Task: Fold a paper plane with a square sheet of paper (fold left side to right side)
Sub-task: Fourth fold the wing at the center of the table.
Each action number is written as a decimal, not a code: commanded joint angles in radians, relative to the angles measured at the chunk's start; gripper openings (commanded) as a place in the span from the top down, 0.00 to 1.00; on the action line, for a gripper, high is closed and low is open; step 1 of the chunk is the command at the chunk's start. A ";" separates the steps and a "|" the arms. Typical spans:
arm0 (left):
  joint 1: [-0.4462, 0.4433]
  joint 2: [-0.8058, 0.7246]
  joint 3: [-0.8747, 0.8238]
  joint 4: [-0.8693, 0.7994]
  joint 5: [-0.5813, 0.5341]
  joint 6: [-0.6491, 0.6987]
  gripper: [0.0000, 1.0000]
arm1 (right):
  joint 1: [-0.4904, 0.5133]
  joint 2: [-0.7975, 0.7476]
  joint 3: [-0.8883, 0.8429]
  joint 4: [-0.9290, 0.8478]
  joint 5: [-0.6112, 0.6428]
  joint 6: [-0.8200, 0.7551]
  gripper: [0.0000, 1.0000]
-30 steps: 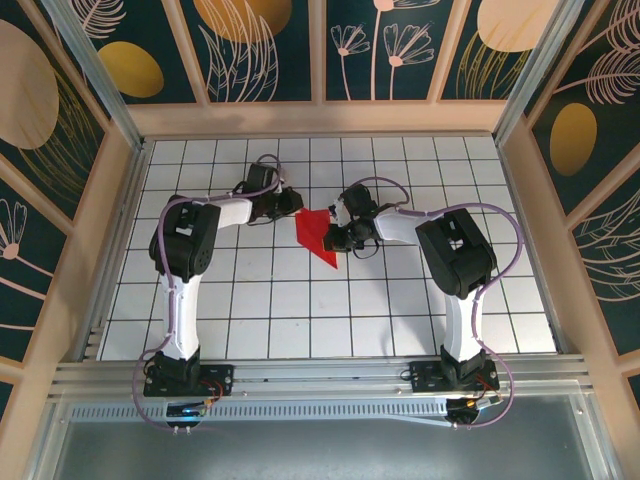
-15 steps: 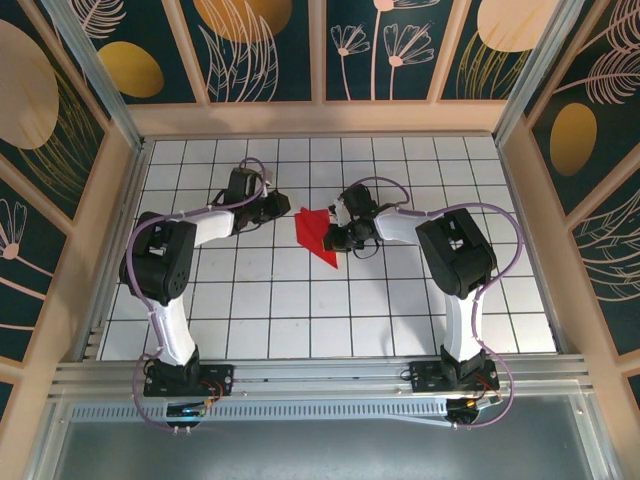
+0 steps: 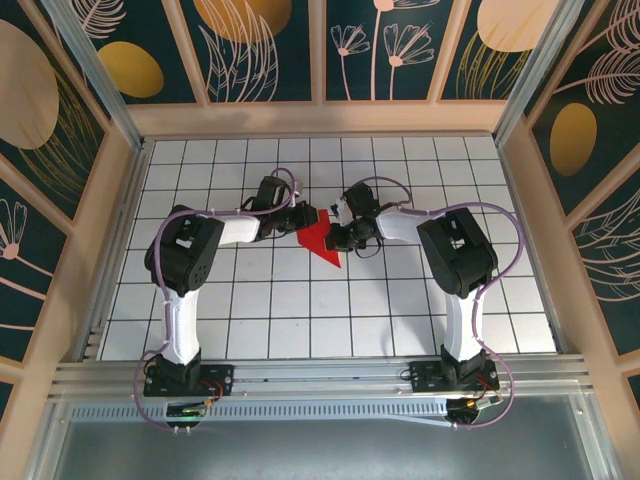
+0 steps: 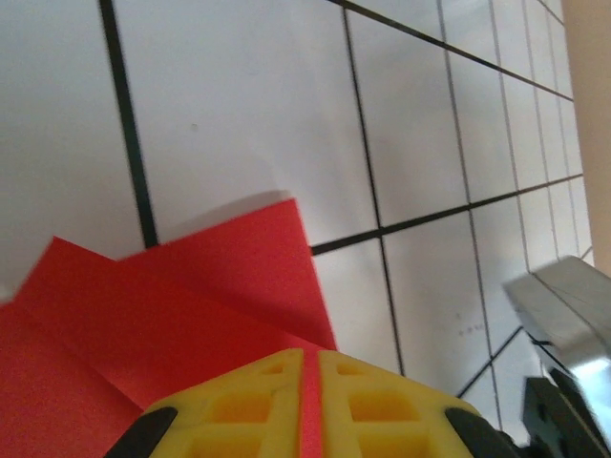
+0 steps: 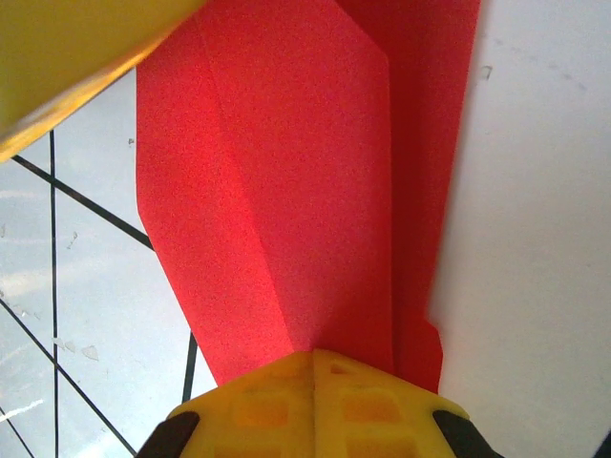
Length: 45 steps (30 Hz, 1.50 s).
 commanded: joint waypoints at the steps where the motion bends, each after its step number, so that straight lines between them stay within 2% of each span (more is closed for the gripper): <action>1: 0.007 0.045 0.048 -0.024 -0.019 0.008 0.88 | -0.020 0.053 -0.042 -0.168 0.109 -0.031 1.00; 11: 0.007 0.060 0.002 -0.055 -0.063 0.029 0.89 | -0.023 -0.006 0.019 -0.096 -0.031 0.006 1.00; 19: 0.006 0.057 -0.022 -0.043 -0.072 0.026 0.90 | -0.030 -0.067 0.095 -0.124 -0.003 -0.009 1.00; 26: 0.007 0.050 -0.016 -0.063 -0.078 0.039 0.91 | -0.045 -0.110 0.054 -0.057 -0.027 0.023 1.00; 31: 0.007 0.050 0.000 -0.089 -0.091 0.058 0.91 | -0.048 -0.091 0.035 -0.008 -0.089 0.055 1.00; 45: 0.007 0.060 0.012 -0.088 -0.084 0.058 0.91 | -0.027 0.011 0.049 0.049 -0.071 0.112 1.00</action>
